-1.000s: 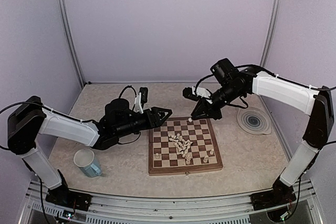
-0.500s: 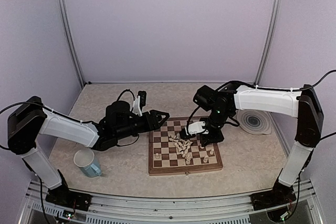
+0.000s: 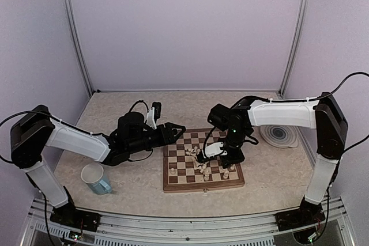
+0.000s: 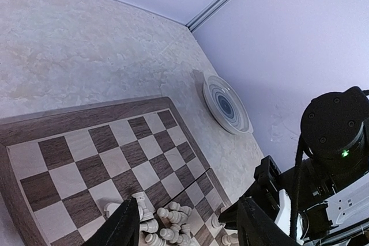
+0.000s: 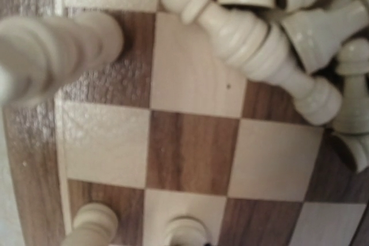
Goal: Set up the chess pieces on the board
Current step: Place the pawn at g2, then adjust the chess pile on the chessboard.
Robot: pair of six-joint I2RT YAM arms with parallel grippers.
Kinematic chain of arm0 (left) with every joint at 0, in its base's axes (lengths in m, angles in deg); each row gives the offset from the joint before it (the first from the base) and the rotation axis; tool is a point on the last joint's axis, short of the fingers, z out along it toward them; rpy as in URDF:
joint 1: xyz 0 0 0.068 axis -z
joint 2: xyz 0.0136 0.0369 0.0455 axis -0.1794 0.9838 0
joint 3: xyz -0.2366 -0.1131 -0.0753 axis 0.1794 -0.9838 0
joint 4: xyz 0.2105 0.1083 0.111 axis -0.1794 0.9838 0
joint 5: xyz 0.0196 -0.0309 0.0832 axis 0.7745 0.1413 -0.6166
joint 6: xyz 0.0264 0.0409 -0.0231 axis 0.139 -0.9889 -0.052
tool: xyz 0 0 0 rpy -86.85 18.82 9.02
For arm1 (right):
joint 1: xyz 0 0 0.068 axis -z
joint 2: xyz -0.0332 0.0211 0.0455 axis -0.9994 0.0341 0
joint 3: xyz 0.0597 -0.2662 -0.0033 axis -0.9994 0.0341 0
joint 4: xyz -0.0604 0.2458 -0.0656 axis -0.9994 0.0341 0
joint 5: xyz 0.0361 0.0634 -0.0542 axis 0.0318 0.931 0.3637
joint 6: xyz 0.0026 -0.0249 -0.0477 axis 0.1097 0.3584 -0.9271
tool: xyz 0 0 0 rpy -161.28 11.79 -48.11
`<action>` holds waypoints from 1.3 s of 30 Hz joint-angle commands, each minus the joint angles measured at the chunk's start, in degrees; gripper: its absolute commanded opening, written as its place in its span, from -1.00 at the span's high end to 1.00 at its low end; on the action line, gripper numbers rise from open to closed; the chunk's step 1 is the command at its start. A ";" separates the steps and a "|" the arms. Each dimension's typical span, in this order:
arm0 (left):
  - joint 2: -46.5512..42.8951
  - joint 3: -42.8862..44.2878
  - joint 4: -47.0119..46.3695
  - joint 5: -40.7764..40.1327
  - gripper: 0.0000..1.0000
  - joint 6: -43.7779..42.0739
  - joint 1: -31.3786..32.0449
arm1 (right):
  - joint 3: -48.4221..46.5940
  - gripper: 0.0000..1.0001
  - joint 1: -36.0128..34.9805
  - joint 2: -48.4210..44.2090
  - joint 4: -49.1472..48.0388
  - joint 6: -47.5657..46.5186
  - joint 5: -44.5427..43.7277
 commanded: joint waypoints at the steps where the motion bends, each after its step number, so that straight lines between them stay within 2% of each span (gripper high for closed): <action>1: 1.04 -0.25 0.01 0.95 -0.16 0.42 -0.45 | -0.04 0.83 -1.08 1.22 1.32 -0.65 0.02; 10: 2.18 -0.16 -0.60 1.99 -0.16 0.80 -0.85 | -0.29 0.77 -1.75 1.71 1.12 -0.36 0.64; 22: 2.65 -0.34 -0.61 2.51 -0.15 0.90 -1.03 | -2.43 0.45 -1.81 0.57 0.79 -0.37 0.69; 32: 2.91 -0.33 -0.60 2.92 -0.16 1.12 -1.11 | -8.25 0.41 -1.82 -0.62 1.84 -0.47 3.74; 39: 2.75 0.69 2.35 4.51 -0.16 0.19 -1.29 | -11.34 0.42 0.78 -0.41 -1.39 1.83 11.10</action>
